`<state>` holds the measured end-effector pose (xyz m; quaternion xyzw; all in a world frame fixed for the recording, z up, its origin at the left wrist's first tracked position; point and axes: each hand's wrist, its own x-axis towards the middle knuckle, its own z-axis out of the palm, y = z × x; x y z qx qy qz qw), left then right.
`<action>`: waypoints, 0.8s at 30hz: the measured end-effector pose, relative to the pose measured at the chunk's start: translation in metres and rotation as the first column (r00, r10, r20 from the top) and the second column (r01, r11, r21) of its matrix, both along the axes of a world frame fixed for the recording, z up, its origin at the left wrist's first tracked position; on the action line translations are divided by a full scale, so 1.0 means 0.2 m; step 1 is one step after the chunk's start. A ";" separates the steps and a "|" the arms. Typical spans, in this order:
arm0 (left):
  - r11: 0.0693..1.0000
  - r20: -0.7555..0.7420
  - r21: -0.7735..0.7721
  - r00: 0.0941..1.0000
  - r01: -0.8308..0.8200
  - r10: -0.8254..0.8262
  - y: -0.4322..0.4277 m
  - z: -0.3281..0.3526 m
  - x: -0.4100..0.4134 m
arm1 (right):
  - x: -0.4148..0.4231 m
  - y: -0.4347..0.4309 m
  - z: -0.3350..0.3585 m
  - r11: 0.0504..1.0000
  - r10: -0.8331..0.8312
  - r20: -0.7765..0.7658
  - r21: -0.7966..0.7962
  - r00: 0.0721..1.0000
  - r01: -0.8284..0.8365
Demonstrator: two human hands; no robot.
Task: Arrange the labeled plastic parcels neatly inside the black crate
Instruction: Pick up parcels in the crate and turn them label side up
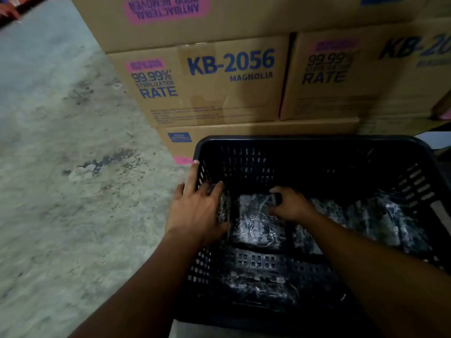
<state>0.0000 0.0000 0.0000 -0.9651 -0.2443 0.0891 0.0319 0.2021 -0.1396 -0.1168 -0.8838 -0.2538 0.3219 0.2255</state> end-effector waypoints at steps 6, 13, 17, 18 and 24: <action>1.000 -0.001 -0.003 1.000 -0.019 0.019 0.01 -0.02 0.01 | 0.00 0.08 -0.09 0.980 0.075 0.005 -0.187 0.997 -0.073; 0.996 -0.127 0.079 0.991 0.043 -0.032 0.01 -0.04 0.00 | 0.08 0.10 -0.03 0.927 0.219 0.119 -0.337 0.968 -0.168; 0.995 -0.133 0.096 0.991 0.041 -0.028 0.01 -0.04 0.01 | 0.06 0.04 0.02 0.950 0.203 0.048 -0.254 0.978 -0.184; 0.995 -0.134 0.097 0.991 0.037 -0.024 0.01 -0.04 0.01 | 0.06 0.02 0.03 0.954 0.197 0.016 -0.234 0.980 -0.188; 0.993 -0.172 0.114 0.985 0.044 -0.024 -0.01 -0.03 0.01 | -0.03 -0.01 0.11 0.978 0.194 -0.101 -0.053 0.976 -0.200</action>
